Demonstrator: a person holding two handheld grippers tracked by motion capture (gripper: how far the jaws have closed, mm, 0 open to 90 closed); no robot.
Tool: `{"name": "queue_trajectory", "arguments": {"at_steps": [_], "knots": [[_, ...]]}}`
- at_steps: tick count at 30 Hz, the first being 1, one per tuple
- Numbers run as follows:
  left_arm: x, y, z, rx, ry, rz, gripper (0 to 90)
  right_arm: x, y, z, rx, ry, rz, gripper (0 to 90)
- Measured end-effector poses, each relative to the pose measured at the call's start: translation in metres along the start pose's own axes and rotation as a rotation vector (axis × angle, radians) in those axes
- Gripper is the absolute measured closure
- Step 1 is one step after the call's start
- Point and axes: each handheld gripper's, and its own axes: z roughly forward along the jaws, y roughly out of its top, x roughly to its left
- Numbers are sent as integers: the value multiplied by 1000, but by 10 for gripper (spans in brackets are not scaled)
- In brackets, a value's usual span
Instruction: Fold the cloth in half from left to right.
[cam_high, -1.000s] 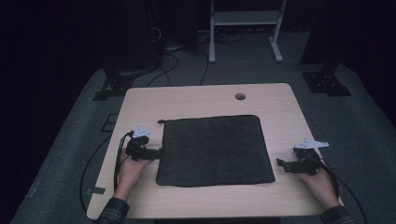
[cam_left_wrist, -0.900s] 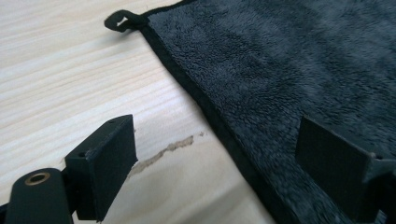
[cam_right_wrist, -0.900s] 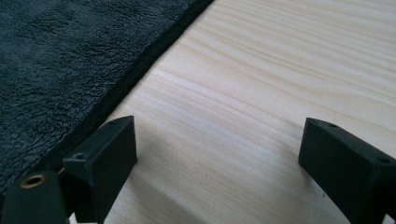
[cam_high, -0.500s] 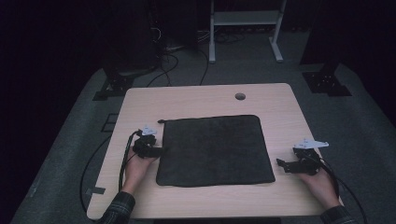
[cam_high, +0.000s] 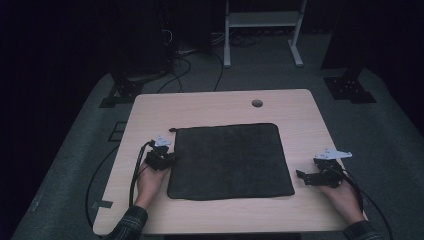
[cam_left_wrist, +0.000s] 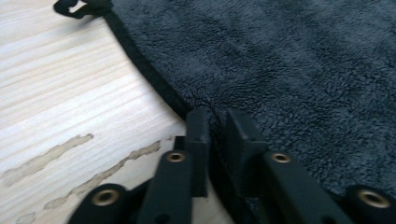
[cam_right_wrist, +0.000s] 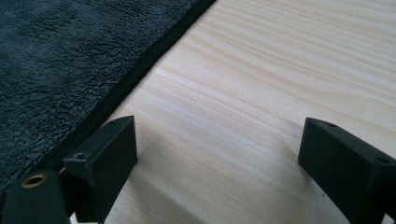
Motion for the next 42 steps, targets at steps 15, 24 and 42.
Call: {"name": "queue_trajectory", "arguments": {"at_steps": [15,24,42], "knots": [[15,-3,-11,-21,-56,-51,864,0,0,-1,1,7,-7,109],[35,-8,-31,-22,8,-72,864,0,-1,-1,1,8,-7,109],[36,4,-48,-159,-138,-125,862,-1,-1,-1,1,8,-8,108]]}}
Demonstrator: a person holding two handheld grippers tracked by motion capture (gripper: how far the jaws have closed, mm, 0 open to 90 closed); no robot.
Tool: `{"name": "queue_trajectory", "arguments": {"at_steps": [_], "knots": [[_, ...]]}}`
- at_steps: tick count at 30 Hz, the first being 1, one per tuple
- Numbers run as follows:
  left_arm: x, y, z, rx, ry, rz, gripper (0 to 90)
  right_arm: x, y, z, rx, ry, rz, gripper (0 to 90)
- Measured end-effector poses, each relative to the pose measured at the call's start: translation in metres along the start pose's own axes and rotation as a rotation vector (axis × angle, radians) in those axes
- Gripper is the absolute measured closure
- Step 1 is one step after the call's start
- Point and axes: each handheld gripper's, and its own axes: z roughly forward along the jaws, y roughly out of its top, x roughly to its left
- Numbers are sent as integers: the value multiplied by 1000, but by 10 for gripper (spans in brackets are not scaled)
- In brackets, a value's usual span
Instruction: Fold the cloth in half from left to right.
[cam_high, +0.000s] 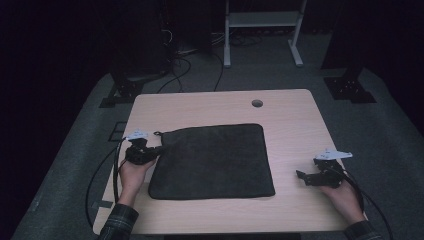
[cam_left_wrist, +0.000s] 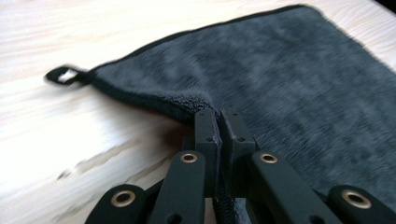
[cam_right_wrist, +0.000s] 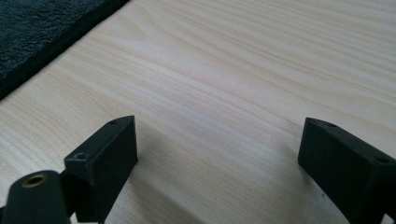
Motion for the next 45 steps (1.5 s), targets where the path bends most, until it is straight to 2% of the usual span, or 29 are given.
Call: {"name": "queue_trajectory", "arguments": {"at_steps": [2,3,5,12,21,26,40,45], "knots": [[-2,2,2,-10,-16,6,861,0,0,0,-1,0,0,109],[-7,4,5,-17,-48,5,861,0,0,0,-1,0,0,109],[-11,6,8,-13,-53,32,860,0,0,0,-1,0,0,109],[-21,16,17,-33,-99,65,861,0,0,0,-1,0,1,109],[-37,27,32,-33,-150,111,861,0,0,0,0,1,0,108],[-47,29,43,-18,-187,143,860,0,0,0,0,1,-1,108],[-71,41,71,8,-252,182,860,0,0,0,1,1,-1,109],[-82,45,86,21,-277,200,860,0,0,0,1,2,-1,108]]}}
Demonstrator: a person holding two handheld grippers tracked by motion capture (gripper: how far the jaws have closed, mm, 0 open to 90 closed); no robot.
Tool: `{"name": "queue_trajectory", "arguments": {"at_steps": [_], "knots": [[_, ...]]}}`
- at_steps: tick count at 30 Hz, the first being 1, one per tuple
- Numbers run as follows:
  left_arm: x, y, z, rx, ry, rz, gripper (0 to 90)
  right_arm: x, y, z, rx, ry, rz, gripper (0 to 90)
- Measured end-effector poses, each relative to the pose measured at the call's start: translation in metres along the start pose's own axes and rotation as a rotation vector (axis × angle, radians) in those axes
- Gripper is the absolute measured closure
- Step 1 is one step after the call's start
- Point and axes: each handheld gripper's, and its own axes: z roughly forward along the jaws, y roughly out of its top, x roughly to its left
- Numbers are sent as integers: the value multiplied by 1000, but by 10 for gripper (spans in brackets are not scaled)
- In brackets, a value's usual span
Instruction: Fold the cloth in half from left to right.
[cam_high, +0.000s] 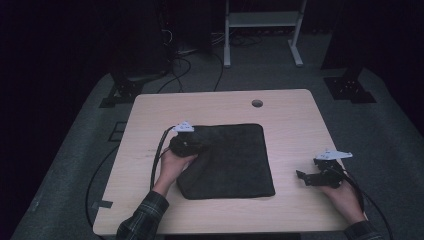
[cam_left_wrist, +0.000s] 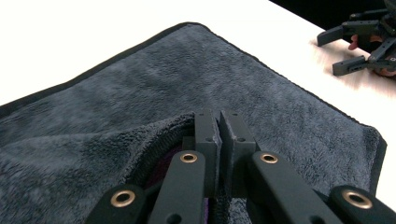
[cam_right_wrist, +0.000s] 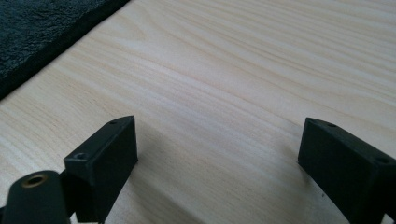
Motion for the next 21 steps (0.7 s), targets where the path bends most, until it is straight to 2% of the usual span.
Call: {"name": "queue_trajectory", "arguments": {"at_steps": [11,21], "knots": [[-9,14,28,6,-48,25,861,0,0,0,0,0,0,108],[-15,27,54,-2,-89,21,861,0,0,0,0,0,0,108]]}}
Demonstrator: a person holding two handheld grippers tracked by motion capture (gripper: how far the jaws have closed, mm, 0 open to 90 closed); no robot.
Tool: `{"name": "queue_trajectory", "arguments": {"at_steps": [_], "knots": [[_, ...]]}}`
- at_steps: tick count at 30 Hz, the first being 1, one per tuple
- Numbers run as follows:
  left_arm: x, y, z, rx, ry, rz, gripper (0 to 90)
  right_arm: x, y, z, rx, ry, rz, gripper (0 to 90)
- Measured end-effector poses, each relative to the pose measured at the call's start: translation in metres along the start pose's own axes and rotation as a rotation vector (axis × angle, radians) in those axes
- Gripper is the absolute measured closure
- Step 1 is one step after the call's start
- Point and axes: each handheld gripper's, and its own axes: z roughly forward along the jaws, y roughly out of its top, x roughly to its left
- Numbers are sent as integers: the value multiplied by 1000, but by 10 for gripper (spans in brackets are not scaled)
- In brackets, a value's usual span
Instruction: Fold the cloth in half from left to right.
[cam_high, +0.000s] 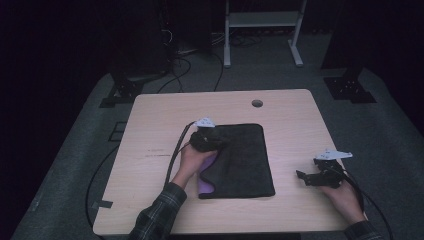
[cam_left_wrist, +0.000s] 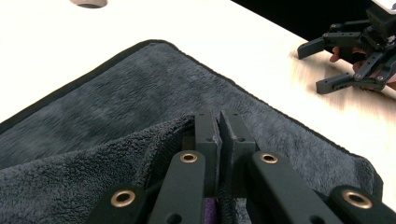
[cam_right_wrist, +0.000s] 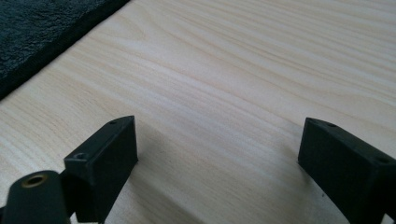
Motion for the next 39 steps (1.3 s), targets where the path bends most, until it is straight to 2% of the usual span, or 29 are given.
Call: {"name": "queue_trajectory", "arguments": {"at_steps": [14,17,23,32,39], "knots": [[-13,20,41,8,-66,17,861,0,0,0,0,0,0,108],[-16,22,50,27,-67,26,861,0,0,0,0,0,0,108],[-21,28,66,34,-83,30,861,0,0,0,0,0,0,108],[-25,33,89,65,-86,28,861,0,0,0,0,3,-2,108],[-26,30,110,120,-65,31,859,0,0,0,0,3,-3,108]]}}
